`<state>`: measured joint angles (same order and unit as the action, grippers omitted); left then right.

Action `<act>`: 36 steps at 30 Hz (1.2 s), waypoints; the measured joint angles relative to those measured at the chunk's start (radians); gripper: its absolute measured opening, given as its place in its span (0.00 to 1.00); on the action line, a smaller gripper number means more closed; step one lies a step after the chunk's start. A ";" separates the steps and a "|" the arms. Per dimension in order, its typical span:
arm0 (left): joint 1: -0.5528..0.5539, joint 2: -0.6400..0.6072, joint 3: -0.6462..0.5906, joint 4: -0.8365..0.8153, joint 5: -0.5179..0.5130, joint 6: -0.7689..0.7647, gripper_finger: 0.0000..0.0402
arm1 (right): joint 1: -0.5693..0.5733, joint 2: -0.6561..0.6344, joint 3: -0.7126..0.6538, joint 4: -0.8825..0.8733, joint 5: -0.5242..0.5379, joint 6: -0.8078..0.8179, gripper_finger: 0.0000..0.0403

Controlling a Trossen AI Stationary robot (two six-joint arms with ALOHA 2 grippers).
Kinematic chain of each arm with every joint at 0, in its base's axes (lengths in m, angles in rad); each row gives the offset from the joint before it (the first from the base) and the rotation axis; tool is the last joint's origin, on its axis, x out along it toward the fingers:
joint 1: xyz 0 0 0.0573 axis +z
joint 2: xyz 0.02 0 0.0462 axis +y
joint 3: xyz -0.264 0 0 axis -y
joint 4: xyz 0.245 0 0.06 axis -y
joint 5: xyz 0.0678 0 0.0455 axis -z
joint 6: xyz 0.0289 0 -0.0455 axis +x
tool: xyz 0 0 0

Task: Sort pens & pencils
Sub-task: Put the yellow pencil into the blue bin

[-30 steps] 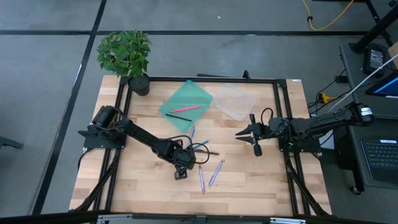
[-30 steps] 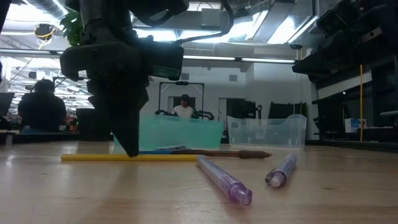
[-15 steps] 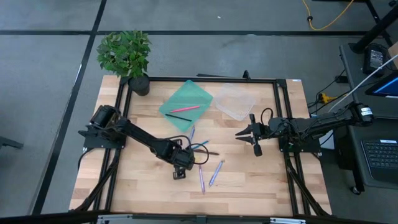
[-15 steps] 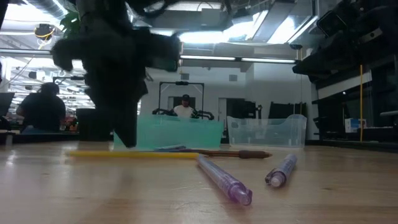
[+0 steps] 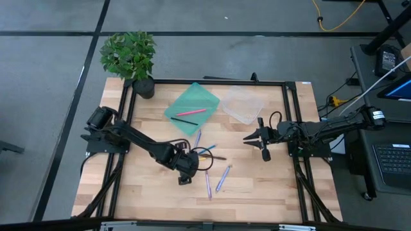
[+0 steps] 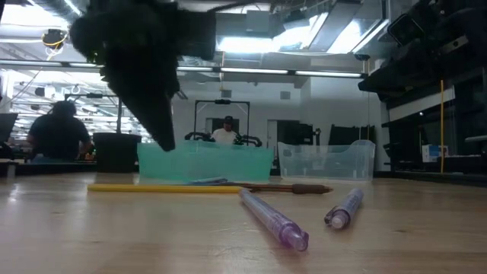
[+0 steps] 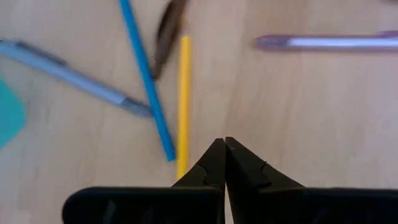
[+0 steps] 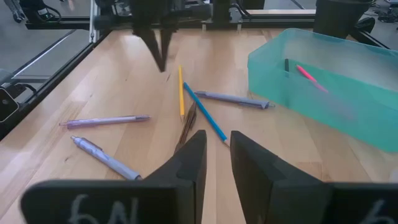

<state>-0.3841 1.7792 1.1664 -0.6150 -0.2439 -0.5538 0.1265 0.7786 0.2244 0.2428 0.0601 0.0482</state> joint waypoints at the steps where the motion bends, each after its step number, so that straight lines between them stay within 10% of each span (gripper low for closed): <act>1: 0.003 0.004 0.000 -0.001 -0.008 -0.008 0.00 | 0.000 0.000 0.000 0.000 0.000 0.001 0.18; 17: 0.044 0.015 0.000 0.042 -0.033 0.007 0.24 | 0.000 0.000 0.000 -0.001 0.000 0.001 0.18; 36: 0.099 0.127 0.002 0.032 0.035 0.078 0.25 | 0.000 0.000 0.000 -0.003 0.000 0.000 0.19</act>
<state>-0.2850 1.9064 1.1680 -0.5828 -0.2086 -0.4759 0.1266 0.7784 0.2245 0.2398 0.0601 0.0479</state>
